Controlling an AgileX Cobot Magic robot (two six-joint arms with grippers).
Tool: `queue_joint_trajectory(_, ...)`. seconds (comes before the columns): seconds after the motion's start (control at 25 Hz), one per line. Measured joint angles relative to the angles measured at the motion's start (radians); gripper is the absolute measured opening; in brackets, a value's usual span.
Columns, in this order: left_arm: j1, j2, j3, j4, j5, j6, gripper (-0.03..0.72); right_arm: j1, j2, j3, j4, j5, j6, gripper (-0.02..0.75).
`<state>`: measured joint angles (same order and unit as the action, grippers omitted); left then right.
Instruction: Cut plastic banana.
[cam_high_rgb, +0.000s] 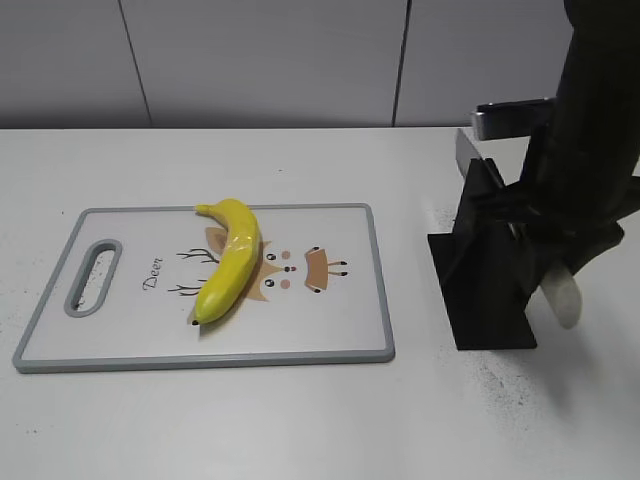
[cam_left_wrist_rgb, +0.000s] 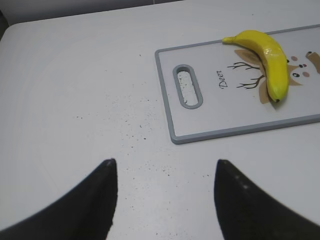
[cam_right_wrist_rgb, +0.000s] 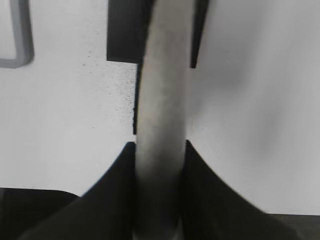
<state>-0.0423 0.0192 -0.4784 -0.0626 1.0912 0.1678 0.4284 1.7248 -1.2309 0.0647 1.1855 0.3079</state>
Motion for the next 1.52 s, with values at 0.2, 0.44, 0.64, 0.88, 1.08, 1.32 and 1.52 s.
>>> queue_joint_trajectory(0.2,0.000,0.000,0.000,0.001,0.000,0.000,0.586,-0.002,0.000,-0.001,-0.003,0.001,0.024,0.174)
queue_joint_trajectory(0.44,0.000,0.000,0.000,0.001,0.000,0.000,0.586,-0.002,-0.007,-0.001,-0.004,0.000,0.027,0.173)
queue_joint_trajectory(0.64,0.000,0.000,0.000,0.001,0.000,0.000,0.586,-0.002,-0.058,-0.016,-0.006,0.000,0.040,0.172)
queue_joint_trajectory(0.88,0.000,0.000,0.000,0.001,0.000,0.000,0.585,-0.002,-0.114,-0.058,-0.021,0.013,0.051,0.171)
queue_joint_trajectory(1.08,0.000,0.000,0.000,0.001,0.000,0.000,0.584,0.000,-0.142,-0.152,-0.077,0.024,0.066,0.169)
queue_joint_trajectory(1.32,0.000,0.000,0.000,0.001,0.000,0.000,0.584,0.000,-0.146,-0.272,-0.119,0.032,0.068,0.169)
queue_joint_trajectory(1.52,0.000,0.000,0.000,0.001,0.000,0.000,0.572,0.000,-0.147,-0.337,-0.129,0.034,0.069,0.169)
